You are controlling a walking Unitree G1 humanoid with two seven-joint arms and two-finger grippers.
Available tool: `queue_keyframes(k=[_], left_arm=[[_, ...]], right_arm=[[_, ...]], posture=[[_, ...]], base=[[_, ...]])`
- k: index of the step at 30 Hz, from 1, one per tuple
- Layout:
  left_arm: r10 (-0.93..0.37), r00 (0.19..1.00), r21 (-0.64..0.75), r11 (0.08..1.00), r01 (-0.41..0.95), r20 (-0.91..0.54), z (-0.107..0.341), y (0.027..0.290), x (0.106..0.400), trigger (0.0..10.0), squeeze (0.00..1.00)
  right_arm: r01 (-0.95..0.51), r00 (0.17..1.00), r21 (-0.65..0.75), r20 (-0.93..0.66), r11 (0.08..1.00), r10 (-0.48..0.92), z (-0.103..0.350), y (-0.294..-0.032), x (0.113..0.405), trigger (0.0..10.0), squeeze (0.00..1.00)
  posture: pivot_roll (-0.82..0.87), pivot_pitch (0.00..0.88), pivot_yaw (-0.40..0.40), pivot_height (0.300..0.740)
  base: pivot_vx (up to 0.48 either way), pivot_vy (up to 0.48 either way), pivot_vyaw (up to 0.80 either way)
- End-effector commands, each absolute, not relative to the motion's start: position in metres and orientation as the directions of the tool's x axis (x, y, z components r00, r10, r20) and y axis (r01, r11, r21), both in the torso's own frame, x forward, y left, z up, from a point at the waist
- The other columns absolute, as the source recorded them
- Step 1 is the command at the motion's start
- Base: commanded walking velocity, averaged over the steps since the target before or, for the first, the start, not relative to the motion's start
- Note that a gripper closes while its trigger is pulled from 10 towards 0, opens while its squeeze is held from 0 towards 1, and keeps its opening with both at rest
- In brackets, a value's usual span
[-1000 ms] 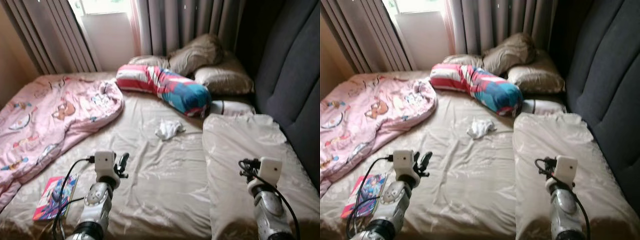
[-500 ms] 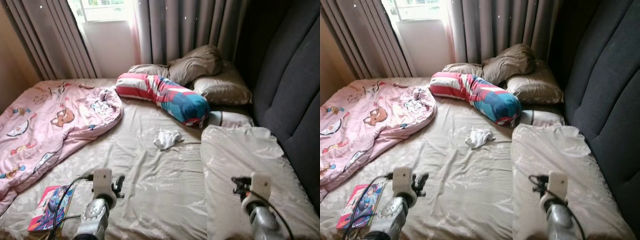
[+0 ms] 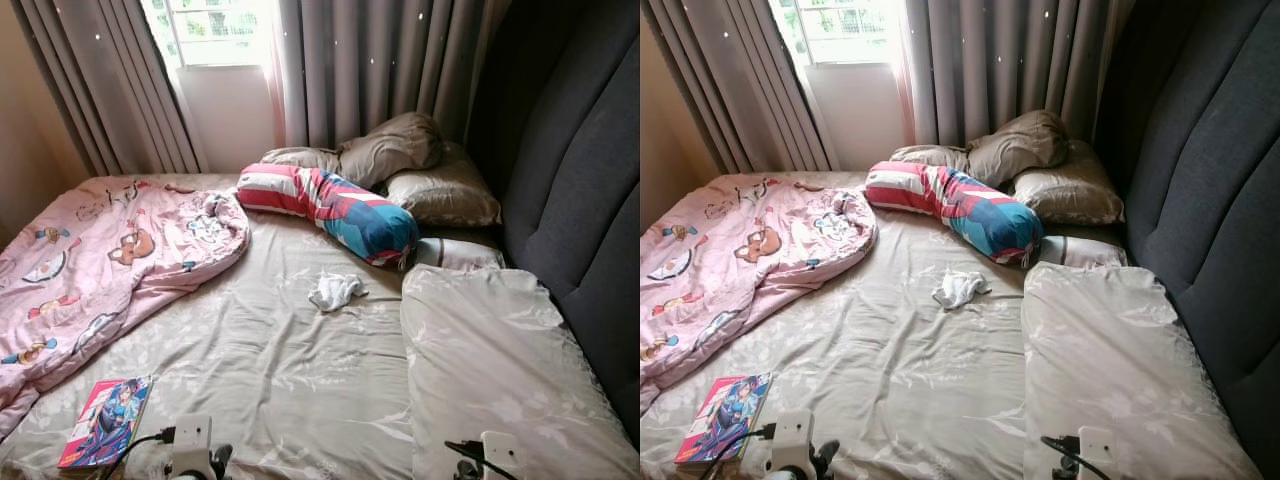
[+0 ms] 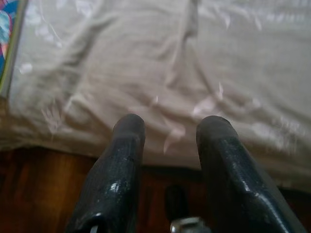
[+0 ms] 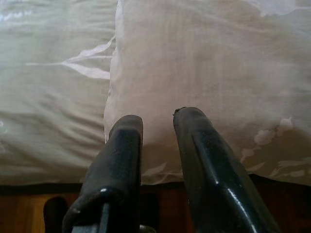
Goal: Clean up the room
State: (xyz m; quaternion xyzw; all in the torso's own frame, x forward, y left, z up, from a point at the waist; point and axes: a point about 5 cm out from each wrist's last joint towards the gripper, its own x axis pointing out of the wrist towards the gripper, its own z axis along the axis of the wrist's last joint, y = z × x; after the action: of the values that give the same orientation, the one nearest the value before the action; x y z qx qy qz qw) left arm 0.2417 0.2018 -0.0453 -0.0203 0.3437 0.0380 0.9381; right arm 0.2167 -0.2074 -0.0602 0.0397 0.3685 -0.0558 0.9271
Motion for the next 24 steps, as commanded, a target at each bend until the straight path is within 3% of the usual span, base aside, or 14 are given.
queue_keyframes(k=[1,10,24], left_arm=[[0.075,0.717,0.018,0.996,-0.088,-0.693,-0.054,0.209,0.229,10.0,0.00],[0.104,0.665,0.049,0.994,-0.101,-0.740,-0.062,0.226,0.209,10.0,0.00],[0.097,0.672,0.049,0.995,-0.091,-0.734,-0.061,0.220,0.214,10.0,0.00]], right_arm=[[0.100,0.694,0.016,-0.718,0.995,-0.058,-0.067,-0.205,0.207,10.0,0.00],[0.125,0.625,0.000,-0.777,0.992,-0.078,-0.082,-0.229,0.165,10.0,0.00],[0.137,0.612,0.009,-0.787,0.990,-0.078,-0.083,-0.225,0.166,10.0,0.00]], posture=[[-0.09,0.000,0.039,0.740],[-0.08,0.000,0.045,0.740],[-0.08,0.000,0.050,0.740]], base=[[0.000,0.000,0.00],[0.000,0.392,0.43],[0.000,0.435,0.00]])
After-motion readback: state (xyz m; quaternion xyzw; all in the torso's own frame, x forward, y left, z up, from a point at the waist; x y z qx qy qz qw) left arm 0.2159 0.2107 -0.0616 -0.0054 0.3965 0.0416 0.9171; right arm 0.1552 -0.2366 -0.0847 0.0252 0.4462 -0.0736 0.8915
